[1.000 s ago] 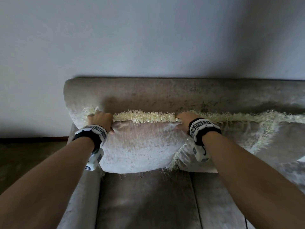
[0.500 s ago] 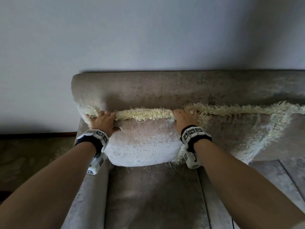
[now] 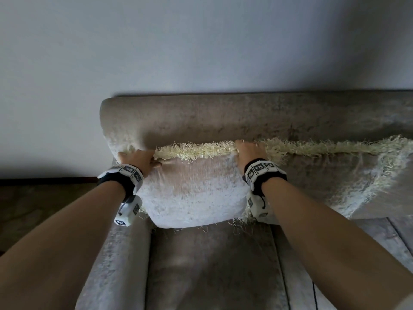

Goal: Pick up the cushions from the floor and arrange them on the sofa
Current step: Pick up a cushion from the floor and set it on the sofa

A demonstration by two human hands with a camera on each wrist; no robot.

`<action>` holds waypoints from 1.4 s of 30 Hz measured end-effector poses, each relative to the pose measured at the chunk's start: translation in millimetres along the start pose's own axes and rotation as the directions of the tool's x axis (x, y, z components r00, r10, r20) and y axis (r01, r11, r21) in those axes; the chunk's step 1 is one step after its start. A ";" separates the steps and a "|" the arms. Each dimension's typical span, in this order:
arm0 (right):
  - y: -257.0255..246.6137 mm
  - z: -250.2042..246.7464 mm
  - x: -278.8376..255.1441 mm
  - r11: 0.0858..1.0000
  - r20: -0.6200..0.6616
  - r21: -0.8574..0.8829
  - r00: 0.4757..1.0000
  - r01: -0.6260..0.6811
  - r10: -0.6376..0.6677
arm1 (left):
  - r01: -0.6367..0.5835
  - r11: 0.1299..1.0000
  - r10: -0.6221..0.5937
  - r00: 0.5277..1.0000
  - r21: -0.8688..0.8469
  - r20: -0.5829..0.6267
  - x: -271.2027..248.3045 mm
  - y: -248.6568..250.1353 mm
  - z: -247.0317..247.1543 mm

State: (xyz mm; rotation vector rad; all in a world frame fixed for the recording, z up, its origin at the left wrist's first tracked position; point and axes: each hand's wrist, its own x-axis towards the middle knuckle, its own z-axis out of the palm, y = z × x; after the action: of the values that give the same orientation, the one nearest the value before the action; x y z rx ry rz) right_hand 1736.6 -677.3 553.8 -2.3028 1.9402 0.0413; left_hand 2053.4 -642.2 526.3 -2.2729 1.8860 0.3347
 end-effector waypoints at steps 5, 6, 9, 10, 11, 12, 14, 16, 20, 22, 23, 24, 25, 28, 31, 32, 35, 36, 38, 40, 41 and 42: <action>-1.7 24.6 5.2 0.996 -0.062 0.008 0.994 -0.089 0.089 | 0.006 0.998 -0.013 0.993 -0.060 -0.121 1.7 4.3 32.7; -0.7 27.4 6.0 0.993 -0.069 0.019 0.991 -0.113 0.114 | -0.004 0.996 -0.007 0.992 -0.084 -0.125 0.7 4.6 33.1; -0.9 31.2 6.3 0.993 -0.150 0.041 0.982 -0.112 0.116 | -0.038 0.985 0.008 0.985 -0.171 -0.171 -2.5 -2.2 33.0; -1.3 31.9 4.5 0.994 -0.190 0.048 0.976 -0.102 0.109 | -0.032 0.979 -0.004 0.984 -0.199 -0.180 -5.7 -2.4 32.1; -1.7 33.4 1.1 0.994 -0.225 0.052 0.969 -0.091 0.101 | -0.020 0.979 -0.020 0.982 -0.205 -0.189 -10.4 -0.7 31.6; -2.0 36.0 -3.1 0.996 -0.257 0.054 0.962 -0.075 0.086 | -0.006 0.982 -0.030 0.981 -0.187 -0.192 -14.6 1.6 32.1; -4.7 44.2 -14.7 0.998 -0.293 0.062 0.955 -0.013 0.031 | -0.002 0.995 -0.019 0.980 -0.104 -0.197 -24.9 7.4 36.9; -10.2 54.1 -30.3 0.995 -0.289 0.052 0.955 0.080 -0.062 | -0.018 0.999 0.010 0.975 -0.034 -0.221 -36.6 14.4 46.9; -28.4 77.6 -67.9 0.948 -0.179 0.000 0.932 0.319 -0.314 | -0.133 0.991 0.127 0.936 0.004 -0.328 -73.4 41.6 60.3; -38.8 91.8 -82.4 0.905 -0.114 -0.014 0.899 0.425 -0.423 | -0.223 0.974 0.221 0.904 0.039 -0.365 -88.1 54.4 68.4; -42.8 99.9 -86.7 0.892 -0.063 -0.031 0.890 0.451 -0.452 | -0.265 0.962 0.269 0.898 0.060 -0.348 -93.9 61.4 74.7; -45.5 108.2 -89.9 0.886 -0.011 -0.042 0.886 0.462 -0.463 | -0.295 0.953 0.304 0.902 0.075 -0.307 -100.4 67.7 84.2; -46.6 115.9 -90.3 0.887 0.026 -0.046 0.888 0.459 -0.459 | -0.303 0.949 0.316 0.914 0.090 -0.253 -105.4 71.8 94.3; -36.8 131.9 -85.2 0.913 0.078 -0.016 0.911 0.408 -0.406 | -0.193 0.976 0.203 0.974 0.096 -0.098 -109.1 68.0 119.8; -7.7 131.9 -82.5 0.972 0.079 0.017 0.968 0.236 -0.237 | -0.099 0.993 0.102 0.993 0.068 -0.051 -102.9 45.6 124.4; 4.1 129.9 -83.0 0.986 0.093 0.020 0.982 0.163 -0.164 | -0.064 0.996 0.067 0.997 0.068 -0.040 -101.8 37.6 124.0; 26.9 124.7 -89.6 0.997 0.050 0.072 0.998 0.036 -0.040 | 0.037 0.999 -0.037 0.998 -0.005 -0.049 -106.3 28.7 123.8; 27.8 124.6 -93.1 0.993 0.002 0.117 1.000 0.021 -0.021 | 0.062 0.997 -0.066 0.994 -0.049 -0.086 -110.3 31.6 123.9; 22.2 125.8 -100.4 0.984 -0.110 0.180 0.994 0.002 0.018 | 0.053 0.991 -0.075 0.981 -0.126 -0.180 -116.7 40.0 126.4; 11.1 130.9 -105.2 0.983 -0.120 0.183 0.992 -0.004 0.026 | -0.036 0.978 0.002 0.986 -0.204 -0.167 -119.2 49.3 137.2; 5.0 133.5 -106.9 0.986 -0.078 0.164 0.997 0.014 -0.001 | -0.071 0.959 0.047 0.994 -0.274 -0.096 -118.9 54.6 143.7; -0.3 138.9 -107.6 0.989 -0.030 0.140 0.999 0.047 -0.043 | -0.091 0.940 0.098 0.995 -0.329 0.006 -116.3 60.9 152.9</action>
State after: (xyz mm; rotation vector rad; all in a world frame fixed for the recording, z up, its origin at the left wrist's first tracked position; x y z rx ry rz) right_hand 1727.1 -555.7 427.4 -2.2651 1.8384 -0.1276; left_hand 1963.3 -502.3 412.6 -2.3657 2.0645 0.7367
